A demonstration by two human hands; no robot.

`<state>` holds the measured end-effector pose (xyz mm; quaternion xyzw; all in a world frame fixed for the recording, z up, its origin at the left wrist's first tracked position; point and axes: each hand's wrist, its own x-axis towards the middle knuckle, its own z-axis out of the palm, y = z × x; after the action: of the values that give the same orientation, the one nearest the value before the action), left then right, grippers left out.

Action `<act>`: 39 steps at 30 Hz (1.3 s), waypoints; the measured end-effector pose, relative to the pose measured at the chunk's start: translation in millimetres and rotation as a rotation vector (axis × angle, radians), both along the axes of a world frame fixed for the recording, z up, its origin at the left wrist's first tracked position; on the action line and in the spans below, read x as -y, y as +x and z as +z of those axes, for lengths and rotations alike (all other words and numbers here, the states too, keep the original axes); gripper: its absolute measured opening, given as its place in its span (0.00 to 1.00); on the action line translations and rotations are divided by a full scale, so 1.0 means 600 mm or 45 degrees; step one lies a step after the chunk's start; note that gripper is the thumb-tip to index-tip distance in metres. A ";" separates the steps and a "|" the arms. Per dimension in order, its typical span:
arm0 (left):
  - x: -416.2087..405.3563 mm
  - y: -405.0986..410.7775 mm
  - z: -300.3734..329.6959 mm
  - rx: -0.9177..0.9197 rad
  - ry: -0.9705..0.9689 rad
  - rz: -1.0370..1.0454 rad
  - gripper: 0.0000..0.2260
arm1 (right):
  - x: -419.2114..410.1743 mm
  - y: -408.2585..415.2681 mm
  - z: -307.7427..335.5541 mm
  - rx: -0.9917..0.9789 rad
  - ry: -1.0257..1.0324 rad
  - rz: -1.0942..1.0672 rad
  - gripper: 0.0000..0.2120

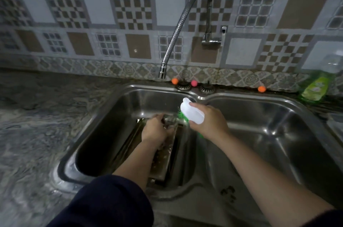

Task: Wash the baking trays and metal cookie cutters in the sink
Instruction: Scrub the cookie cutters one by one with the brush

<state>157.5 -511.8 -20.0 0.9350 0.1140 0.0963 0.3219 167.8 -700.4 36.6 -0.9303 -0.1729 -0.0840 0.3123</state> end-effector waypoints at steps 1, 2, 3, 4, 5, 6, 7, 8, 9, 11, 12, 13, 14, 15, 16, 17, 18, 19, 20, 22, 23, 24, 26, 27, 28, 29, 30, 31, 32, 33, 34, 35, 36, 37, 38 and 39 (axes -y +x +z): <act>-0.021 -0.004 -0.018 -0.098 0.008 0.029 0.26 | -0.010 -0.001 -0.009 -0.017 0.016 -0.015 0.28; -0.040 -0.008 -0.038 -0.185 0.021 0.048 0.29 | -0.016 -0.002 -0.018 -0.031 0.031 -0.026 0.28; -0.056 -0.011 -0.057 -0.270 0.025 0.051 0.30 | -0.020 -0.003 -0.026 -0.041 0.045 -0.032 0.28; -0.067 -0.013 -0.072 -0.338 0.014 0.039 0.32 | -0.023 -0.003 -0.035 -0.049 0.062 -0.038 0.28; -0.073 -0.015 -0.084 -0.387 -0.007 0.025 0.33 | -0.024 -0.005 -0.042 -0.055 0.082 -0.048 0.28; -0.076 -0.014 -0.092 -0.418 -0.028 0.017 0.33 | -0.025 -0.005 -0.048 -0.059 0.103 -0.063 0.28; -0.077 -0.013 -0.097 -0.432 -0.039 0.016 0.33 | -0.024 -0.006 -0.054 -0.061 0.122 -0.078 0.28; -0.078 -0.010 -0.101 -0.435 -0.042 0.013 0.33 | -0.024 -0.006 -0.060 -0.063 0.137 -0.092 0.28; -0.079 -0.007 -0.104 -0.435 -0.038 0.010 0.33 | -0.023 -0.006 -0.064 -0.066 0.144 -0.107 0.27; -0.079 -0.002 -0.105 -0.437 -0.047 0.007 0.33 | -0.019 -0.003 -0.071 -0.062 0.149 -0.135 0.28; -0.077 -0.001 -0.105 -0.428 -0.055 0.007 0.34 | -0.017 -0.002 -0.074 -0.059 0.150 -0.144 0.28; -0.075 0.000 -0.104 -0.413 -0.054 0.006 0.34 | -0.014 -0.002 -0.076 -0.060 0.146 -0.154 0.28; -0.072 0.000 -0.103 -0.384 -0.050 0.005 0.35 | -0.012 -0.002 -0.076 -0.061 0.141 -0.161 0.28; -0.069 0.001 -0.099 -0.355 -0.046 0.005 0.35 | -0.010 -0.002 -0.076 -0.064 0.138 -0.164 0.27; -0.066 0.003 -0.095 -0.321 -0.045 0.002 0.34 | -0.008 -0.002 -0.075 -0.063 0.137 -0.162 0.27; -0.062 0.003 -0.089 -0.290 -0.036 -0.004 0.32 | -0.006 -0.003 -0.074 -0.065 0.134 -0.160 0.27; -0.057 0.005 -0.082 -0.260 -0.022 -0.012 0.30 | -0.003 -0.004 -0.072 -0.069 0.132 -0.161 0.27; -0.050 0.006 -0.074 -0.229 0.000 -0.021 0.28 | 0.001 -0.006 -0.070 -0.078 0.130 -0.166 0.27; -0.040 0.008 -0.065 -0.194 0.022 -0.034 0.26 | 0.007 -0.007 -0.068 -0.084 0.128 -0.172 0.27; -0.013 0.013 -0.044 -0.119 0.049 -0.086 0.23 | 0.022 -0.008 -0.065 -0.089 0.124 -0.195 0.27; 0.004 0.018 -0.033 -0.081 0.059 -0.121 0.22 | 0.031 -0.010 -0.061 -0.086 0.127 -0.205 0.28; 0.023 0.023 -0.023 -0.045 0.079 -0.158 0.21 | 0.042 -0.011 -0.058 -0.083 0.132 -0.215 0.28; 0.067 0.032 -0.004 0.029 0.139 -0.239 0.20 | 0.070 -0.013 -0.052 -0.096 0.138 -0.236 0.28; 0.091 0.034 0.005 0.064 0.159 -0.280 0.19 | 0.086 -0.015 -0.050 -0.111 0.140 -0.250 0.28; 0.116 0.036 0.012 0.085 0.170 -0.321 0.18 | 0.103 -0.016 -0.049 -0.120 0.140 -0.265 0.28; 0.142 0.034 0.019 0.091 0.181 -0.363 0.18 | 0.120 -0.017 -0.047 -0.125 0.138 -0.278 0.28; 0.169 0.031 0.025 0.085 0.190 -0.405 0.17 | 0.139 -0.019 -0.046 -0.126 0.139 -0.288 0.29; 0.195 0.026 0.029 0.064 0.200 -0.445 0.18 | 0.158 -0.021 -0.045 -0.132 0.141 -0.298 0.29; 0.221 0.022 0.029 0.028 0.210 -0.481 0.19 | 0.178 -0.023 -0.046 -0.141 0.140 -0.305 0.29; 0.245 0.017 0.025 -0.038 0.224 -0.507 0.21 | 0.199 -0.027 -0.047 -0.156 0.132 -0.319 0.29; 0.268 0.013 0.018 -0.123 0.239 -0.520 0.24 | 0.220 -0.031 -0.051 -0.166 0.117 -0.338 0.29; 0.286 0.008 0.008 -0.225 0.248 -0.521 0.28 | 0.241 -0.035 -0.057 -0.173 0.093 -0.356 0.29; 0.302 0.003 -0.002 -0.332 0.253 -0.519 0.31 | 0.260 -0.040 -0.064 -0.177 0.074 -0.363 0.30; 0.316 -0.002 -0.012 -0.437 0.273 -0.529 0.31 | 0.278 -0.043 -0.072 -0.188 0.071 -0.360 0.31; 0.328 -0.007 -0.020 -0.538 0.312 -0.569 0.29 | 0.295 -0.046 -0.082 -0.208 0.083 -0.350 0.30; 0.340 -0.012 -0.028 -0.641 0.362 -0.628 0.30 | 0.311 -0.047 -0.092 -0.240 0.097 -0.338 0.29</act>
<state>150.3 -716.0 -37.0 0.9640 -0.0534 -0.2021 0.1642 139.5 -887.2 -18.7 -0.9362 -0.0152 -0.0432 0.3484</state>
